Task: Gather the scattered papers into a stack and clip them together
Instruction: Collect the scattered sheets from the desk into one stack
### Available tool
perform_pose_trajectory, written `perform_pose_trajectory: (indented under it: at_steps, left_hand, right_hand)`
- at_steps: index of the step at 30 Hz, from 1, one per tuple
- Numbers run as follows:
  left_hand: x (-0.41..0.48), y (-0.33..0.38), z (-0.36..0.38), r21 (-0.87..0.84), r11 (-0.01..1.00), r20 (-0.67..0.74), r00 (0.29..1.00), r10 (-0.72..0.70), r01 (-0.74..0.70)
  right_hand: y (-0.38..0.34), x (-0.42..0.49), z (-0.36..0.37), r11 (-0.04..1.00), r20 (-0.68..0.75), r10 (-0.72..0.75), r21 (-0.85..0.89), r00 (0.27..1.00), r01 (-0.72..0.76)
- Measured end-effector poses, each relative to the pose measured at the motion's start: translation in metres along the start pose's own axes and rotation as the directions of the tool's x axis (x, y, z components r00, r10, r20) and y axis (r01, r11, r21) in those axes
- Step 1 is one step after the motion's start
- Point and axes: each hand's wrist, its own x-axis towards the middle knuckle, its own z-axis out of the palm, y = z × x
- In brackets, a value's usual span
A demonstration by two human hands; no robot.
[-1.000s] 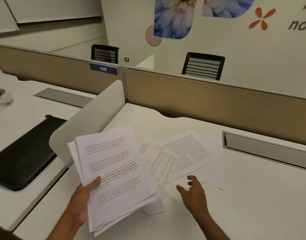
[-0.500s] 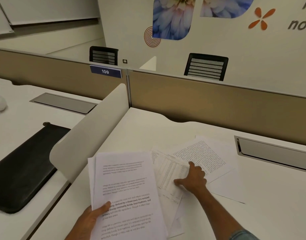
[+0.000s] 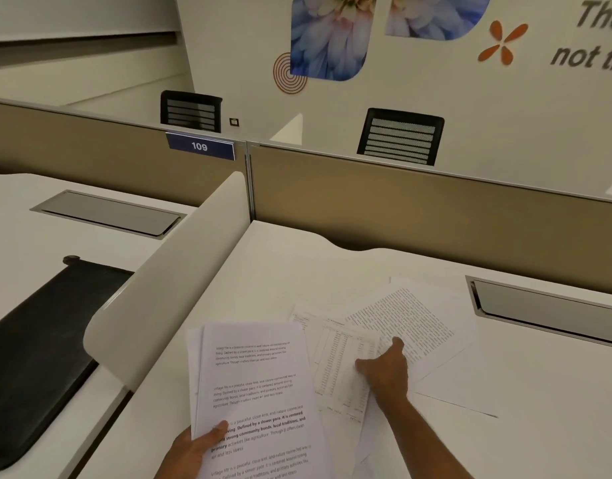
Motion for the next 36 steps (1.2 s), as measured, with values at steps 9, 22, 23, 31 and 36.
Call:
perform_pose_trajectory:
  at_steps: [9, 22, 23, 31, 36]
  left_hand:
    - [0.007, -0.002, -0.002, 0.039, 0.999, -0.004, 1.0, 0.002, -0.002]
    - [-0.012, 0.035, 0.073, -0.022, 1.0, 0.247, 0.969, 0.013, -0.007]
    - [-0.013, 0.034, 0.081, -0.04, 0.999, 0.255, 0.967, 0.014, -0.004]
    - [-0.015, 0.019, 0.137, 0.086, 0.995, 0.235, 0.971, 0.034, -0.056]
    - [-0.004, 0.007, 0.168, 0.113, 0.991, 0.165, 0.985, 0.05, -0.069]
  right_hand:
    - [0.029, -0.07, 0.009, 0.962, 0.193, -0.022, 0.27, 0.981, -0.031]
    - [0.043, -0.059, -0.09, 0.91, 0.516, -0.043, 0.374, 0.856, -0.179]
    - [0.046, -0.055, -0.096, 0.905, 0.518, -0.044, 0.383, 0.854, -0.186]
    - [0.062, -0.022, -0.127, 0.875, 0.62, -0.057, 0.409, 0.783, -0.26]
    - [0.075, -0.005, -0.127, 0.868, 0.603, -0.026, 0.409, 0.798, -0.281]
